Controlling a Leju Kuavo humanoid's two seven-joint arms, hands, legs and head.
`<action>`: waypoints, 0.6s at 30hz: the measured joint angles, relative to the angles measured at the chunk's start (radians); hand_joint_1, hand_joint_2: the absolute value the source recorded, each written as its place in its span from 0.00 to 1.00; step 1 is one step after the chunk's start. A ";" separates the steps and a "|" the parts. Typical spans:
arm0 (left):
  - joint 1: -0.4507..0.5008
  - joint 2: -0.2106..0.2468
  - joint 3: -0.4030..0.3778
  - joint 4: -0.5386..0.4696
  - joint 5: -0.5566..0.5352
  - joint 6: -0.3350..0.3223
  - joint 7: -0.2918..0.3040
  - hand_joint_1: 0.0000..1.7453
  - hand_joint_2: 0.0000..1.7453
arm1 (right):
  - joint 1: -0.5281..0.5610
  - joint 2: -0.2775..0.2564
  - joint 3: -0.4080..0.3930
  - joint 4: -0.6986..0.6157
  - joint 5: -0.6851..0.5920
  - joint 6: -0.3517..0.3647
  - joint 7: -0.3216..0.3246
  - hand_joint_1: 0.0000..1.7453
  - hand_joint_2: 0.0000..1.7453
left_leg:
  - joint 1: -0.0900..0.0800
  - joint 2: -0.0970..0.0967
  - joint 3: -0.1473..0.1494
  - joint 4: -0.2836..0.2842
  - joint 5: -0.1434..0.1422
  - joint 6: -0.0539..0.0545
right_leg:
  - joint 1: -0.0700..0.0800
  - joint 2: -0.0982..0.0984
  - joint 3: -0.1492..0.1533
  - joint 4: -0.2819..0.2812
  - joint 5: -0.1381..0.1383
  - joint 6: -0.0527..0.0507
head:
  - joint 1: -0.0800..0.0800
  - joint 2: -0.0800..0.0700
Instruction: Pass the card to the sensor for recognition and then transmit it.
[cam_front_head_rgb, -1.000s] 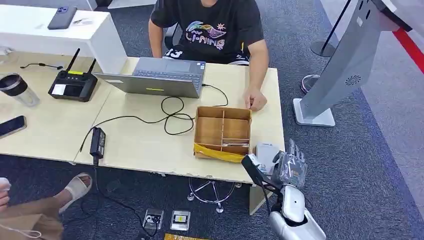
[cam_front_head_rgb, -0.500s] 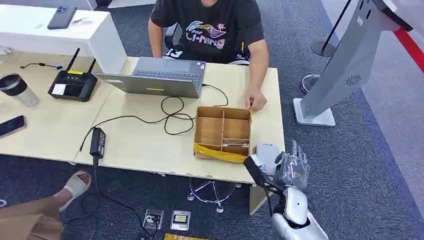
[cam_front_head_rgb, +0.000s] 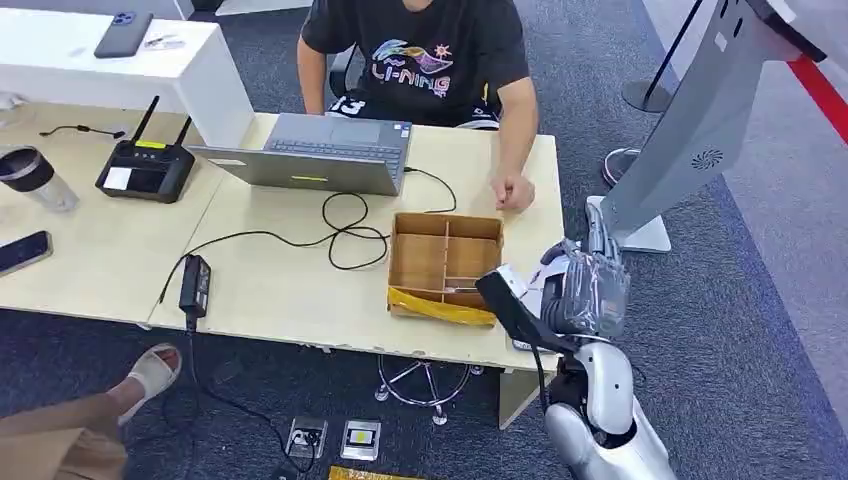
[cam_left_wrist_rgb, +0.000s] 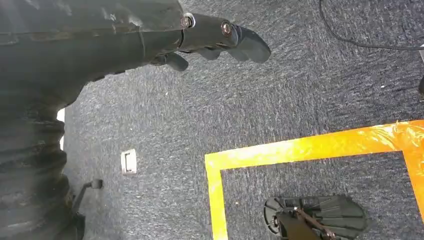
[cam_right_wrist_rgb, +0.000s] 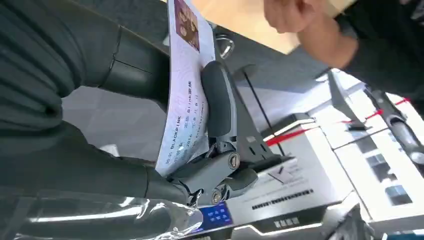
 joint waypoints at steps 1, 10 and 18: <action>0.000 0.000 0.000 0.000 0.002 0.002 0.000 0.00 1.00 | -0.008 0.001 0.001 -0.023 0.000 0.005 -0.007 1.00 1.00 | 0.000 0.000 0.000 0.000 0.000 0.000 | 0.000 0.000 0.000 0.000 0.000 0.000 | 0.000 0.000; 0.000 0.000 0.000 0.000 0.018 -0.002 -0.011 0.00 1.00 | -0.125 0.036 0.042 -0.076 -0.032 0.073 -0.054 1.00 1.00 | 0.000 0.000 0.000 0.000 0.000 0.000 | 0.000 0.000 0.000 0.000 0.000 0.000 | 0.000 0.000; -0.004 -0.001 0.000 0.000 0.077 0.038 -0.037 0.00 1.00 | -0.353 0.109 0.120 0.171 0.067 0.135 -0.065 1.00 1.00 | 0.000 -0.001 -0.002 0.000 0.001 0.000 | 0.000 -0.001 -0.002 0.001 0.000 0.000 | 0.000 0.000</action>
